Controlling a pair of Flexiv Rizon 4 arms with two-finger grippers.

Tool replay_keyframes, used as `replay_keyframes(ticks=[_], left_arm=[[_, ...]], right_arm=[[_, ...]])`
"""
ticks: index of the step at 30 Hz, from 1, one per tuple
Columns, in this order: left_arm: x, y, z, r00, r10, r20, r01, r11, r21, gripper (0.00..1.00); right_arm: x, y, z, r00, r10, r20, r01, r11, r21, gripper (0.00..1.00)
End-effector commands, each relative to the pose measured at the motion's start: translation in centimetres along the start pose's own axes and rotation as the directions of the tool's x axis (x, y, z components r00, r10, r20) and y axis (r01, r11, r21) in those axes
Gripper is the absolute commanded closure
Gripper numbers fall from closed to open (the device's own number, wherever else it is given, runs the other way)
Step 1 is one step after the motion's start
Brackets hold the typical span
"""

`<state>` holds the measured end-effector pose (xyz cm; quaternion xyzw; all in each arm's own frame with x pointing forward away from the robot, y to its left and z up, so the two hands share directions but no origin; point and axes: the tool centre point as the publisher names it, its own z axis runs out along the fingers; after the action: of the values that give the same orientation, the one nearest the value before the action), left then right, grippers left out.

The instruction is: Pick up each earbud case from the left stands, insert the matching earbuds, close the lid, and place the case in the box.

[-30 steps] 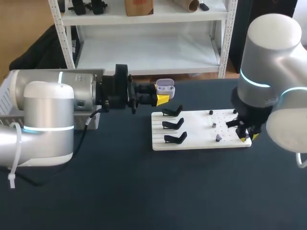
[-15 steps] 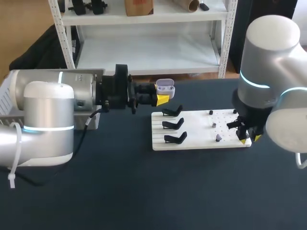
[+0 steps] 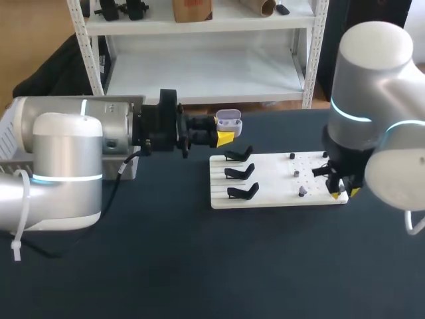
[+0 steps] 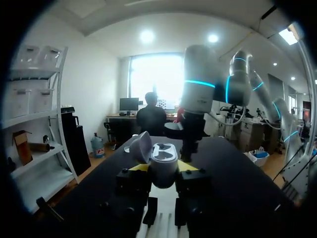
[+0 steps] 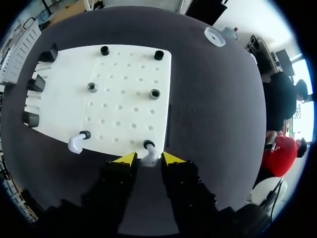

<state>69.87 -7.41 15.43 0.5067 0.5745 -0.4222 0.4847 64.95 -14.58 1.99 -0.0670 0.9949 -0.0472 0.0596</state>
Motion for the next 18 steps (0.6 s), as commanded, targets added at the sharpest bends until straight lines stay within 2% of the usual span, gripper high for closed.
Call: replay_keyframes(ticks=[1, 18], left_arm=[[0.09, -0.12, 0.00, 1.000, 0.002, 0.004, -0.001, 1.000, -0.005, 1.00], [0.09, -0.12, 0.00, 1.000, 0.002, 0.004, -0.001, 1.000, -0.005, 1.00]], right_arm=[[-0.16, 0.22, -0.08, 1.000, 0.014, 0.005, -0.014, 1.000, 0.002, 0.69], [0.33, -0.26, -0.50, 1.000, 0.020, -0.001, -0.020, 1.000, 0.013, 0.67]])
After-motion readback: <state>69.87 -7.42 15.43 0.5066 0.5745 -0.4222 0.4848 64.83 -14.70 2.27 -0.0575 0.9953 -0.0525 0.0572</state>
